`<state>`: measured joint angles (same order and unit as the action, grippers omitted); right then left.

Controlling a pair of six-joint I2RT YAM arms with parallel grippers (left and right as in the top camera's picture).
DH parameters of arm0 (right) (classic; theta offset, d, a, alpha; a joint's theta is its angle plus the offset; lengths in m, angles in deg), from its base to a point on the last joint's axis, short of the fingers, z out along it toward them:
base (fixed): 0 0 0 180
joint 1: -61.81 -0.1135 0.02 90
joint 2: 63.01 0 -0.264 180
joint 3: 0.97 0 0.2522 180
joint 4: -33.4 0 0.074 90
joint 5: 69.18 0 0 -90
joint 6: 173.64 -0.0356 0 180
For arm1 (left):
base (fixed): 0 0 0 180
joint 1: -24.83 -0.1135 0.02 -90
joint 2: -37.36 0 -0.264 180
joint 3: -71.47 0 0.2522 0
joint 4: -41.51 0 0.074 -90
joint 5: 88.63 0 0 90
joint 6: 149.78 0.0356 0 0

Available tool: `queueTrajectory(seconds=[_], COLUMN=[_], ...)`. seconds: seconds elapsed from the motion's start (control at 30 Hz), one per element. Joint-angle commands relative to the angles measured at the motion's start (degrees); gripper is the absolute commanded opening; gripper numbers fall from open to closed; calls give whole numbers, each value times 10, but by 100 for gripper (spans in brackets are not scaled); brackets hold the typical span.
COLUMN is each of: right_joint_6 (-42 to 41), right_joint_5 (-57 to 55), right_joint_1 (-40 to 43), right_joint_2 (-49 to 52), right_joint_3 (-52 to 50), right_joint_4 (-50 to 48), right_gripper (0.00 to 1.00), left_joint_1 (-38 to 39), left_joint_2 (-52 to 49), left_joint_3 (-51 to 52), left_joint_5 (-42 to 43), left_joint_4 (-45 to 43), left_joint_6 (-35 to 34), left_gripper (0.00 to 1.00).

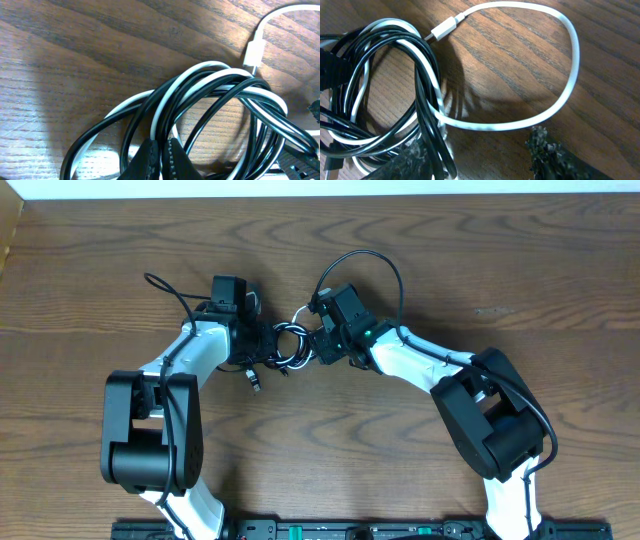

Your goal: Untangle cables

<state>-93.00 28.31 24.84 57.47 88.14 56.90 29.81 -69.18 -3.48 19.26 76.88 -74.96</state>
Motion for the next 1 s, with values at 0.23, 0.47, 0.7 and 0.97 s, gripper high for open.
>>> queueTrajectory(seconds=[0.23,0.47,0.7,0.97], right_joint_6=[-18,-39,-54,-55], right_joint_5=[-58,-7,4,-5], right_joint_1=[-2,-2,-2,-5], right_joint_2=[-5,-5,-4,16], right_joint_3=[-1,-1,-1,-1], right_joint_4=[3,0,-8,-19], right_gripper=[50,49,48,45], left_joint_1=[0,0,0,0], left_joint_2=[-12,-12,-12,-12], left_joint_3=[3,3,3,3], left_joint_5=[-3,-3,-3,-3], left_joint_4=[-1,-1,-1,-1], left_joint_6=[-1,-1,-1,-1], left_gripper=[8,8,8,8])
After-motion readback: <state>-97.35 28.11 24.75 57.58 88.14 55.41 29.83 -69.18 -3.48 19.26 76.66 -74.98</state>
